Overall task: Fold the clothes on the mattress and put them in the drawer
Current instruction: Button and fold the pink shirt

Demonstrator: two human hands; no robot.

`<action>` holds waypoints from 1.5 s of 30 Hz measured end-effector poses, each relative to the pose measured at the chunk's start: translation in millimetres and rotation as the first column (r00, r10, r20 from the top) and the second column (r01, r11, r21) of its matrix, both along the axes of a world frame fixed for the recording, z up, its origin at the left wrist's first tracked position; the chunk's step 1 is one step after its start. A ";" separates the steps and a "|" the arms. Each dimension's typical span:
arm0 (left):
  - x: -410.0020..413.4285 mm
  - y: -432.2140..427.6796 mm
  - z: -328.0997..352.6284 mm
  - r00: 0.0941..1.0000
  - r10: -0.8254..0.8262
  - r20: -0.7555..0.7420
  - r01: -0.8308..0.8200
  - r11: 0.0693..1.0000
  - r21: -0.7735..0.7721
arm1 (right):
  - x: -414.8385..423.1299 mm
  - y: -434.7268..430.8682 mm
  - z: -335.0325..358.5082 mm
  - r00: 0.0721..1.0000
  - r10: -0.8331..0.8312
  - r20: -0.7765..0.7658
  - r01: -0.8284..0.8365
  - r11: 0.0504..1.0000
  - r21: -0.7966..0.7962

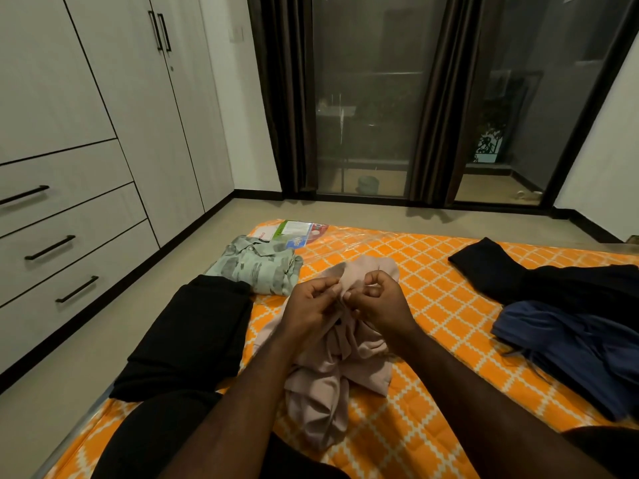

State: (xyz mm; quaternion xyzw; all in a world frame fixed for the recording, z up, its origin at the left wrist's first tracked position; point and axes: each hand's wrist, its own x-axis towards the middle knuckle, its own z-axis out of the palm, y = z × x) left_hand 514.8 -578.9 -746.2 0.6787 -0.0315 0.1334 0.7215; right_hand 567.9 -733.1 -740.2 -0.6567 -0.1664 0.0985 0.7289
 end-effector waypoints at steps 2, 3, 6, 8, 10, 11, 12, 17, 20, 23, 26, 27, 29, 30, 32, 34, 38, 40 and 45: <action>1.3 -4.0 0.2 0.999 0.043 -0.006 -0.043 0.999 -0.006 | 0.8 2.0 -0.4 1.000 0.007 -0.019 -0.008 1.000 -0.028; 2.7 -5.8 -0.9 0.990 0.142 0.010 -0.143 0.987 0.073 | 2.0 3.6 -0.9 1.000 -0.006 -0.004 0.006 0.998 -0.057; 1.1 -8.0 -3.2 0.799 0.491 0.346 -0.599 0.689 0.407 | 6.7 7.4 -0.1 0.994 -0.078 0.078 0.085 0.991 -0.099; -4.2 -13.2 -4.1 0.792 0.300 0.532 -0.585 0.623 0.519 | 10.3 9.0 0.7 0.981 -0.147 0.125 0.159 0.983 -0.090; -6.0 -20.9 -11.4 0.890 0.119 0.439 -0.426 0.557 0.713 | 13.6 9.0 1.2 0.959 -0.217 0.182 0.238 0.966 -0.105; -5.6 -24.4 -15.2 0.928 0.132 0.348 -0.367 0.475 0.800 | 15.0 8.0 0.4 0.950 -0.236 0.204 0.264 0.957 -0.121; -3.4 -25.9 -20.5 0.947 0.185 0.263 -0.317 0.398 0.861 | 17.2 6.5 -1.0 0.948 -0.239 0.210 0.271 0.952 -0.139; 0.3 -22.2 -34.1 0.879 0.460 0.124 -0.345 0.437 0.831 | 28.8 -1.2 -6.5 0.953 -0.121 0.277 0.210 0.924 -0.318; -2.8 -21.4 -33.4 0.839 0.531 0.122 -0.414 0.475 0.777 | 30.9 -8.2 -13.4 0.883 -0.055 0.466 0.310 0.813 -0.493; 2.3 -15.6 -41.2 0.812 0.580 0.068 -0.382 0.440 0.813 | 33.4 -13.8 -26.8 0.807 -0.025 0.590 0.437 0.697 -0.569; 5.2 -13.0 -47.4 0.807 0.590 0.024 -0.357 0.454 0.816 | 36.6 -13.1 -42.0 0.773 0.007 0.635 0.498 0.613 -0.613; 6.2 -13.2 -48.2 0.807 0.590 0.015 -0.354 0.464 0.812 | 36.6 -11.7 -45.9 0.756 0.010 0.654 0.518 0.602 -0.608; 8.7 -13.7 -50.2 0.812 0.584 0.009 -0.363 0.492 0.791 | 35.3 -9.3 -50.4 0.727 0.011 0.687 0.551 0.587 -0.593; 10.4 -14.1 -51.8 0.818 0.575 0.014 -0.372 0.510 0.776 | 35.2 -8.8 -51.3 0.716 0.009 0.699 0.566 0.578 -0.587; 13.4 -13.5 -54.6 0.826 0.564 0.015 -0.387 0.547 0.742 | 36.5 -8.3 -49.9 0.709 -0.006 0.705 0.592 0.548 -0.591; 15.1 -13.3 -54.5 0.819 0.574 -0.011 -0.409 0.597 0.691 | 40.6 -9.5 -49.9 0.706 -0.021 0.708 0.613 0.518 -0.596; 20.6 -14.3 -45.3 0.804 0.580 -0.129 -0.404 0.692 0.598 | 45.2 -12.8 -53.0 0.726 -0.057 0.685 0.627 0.464 -0.626; 23.3 -15.1 -41.1 0.810 0.558 -0.183 -0.388 0.742 0.546 | 45.9 -14.6 -53.5 0.746 -0.065 0.663 0.626 0.408 -0.665; 21.5 -23.3 -36.1 0.845 0.516 -0.139 -0.354 0.736 0.577 | 39.7 -17.5 -37.3 0.788 -0.013 0.616 0.566 0.410 -0.715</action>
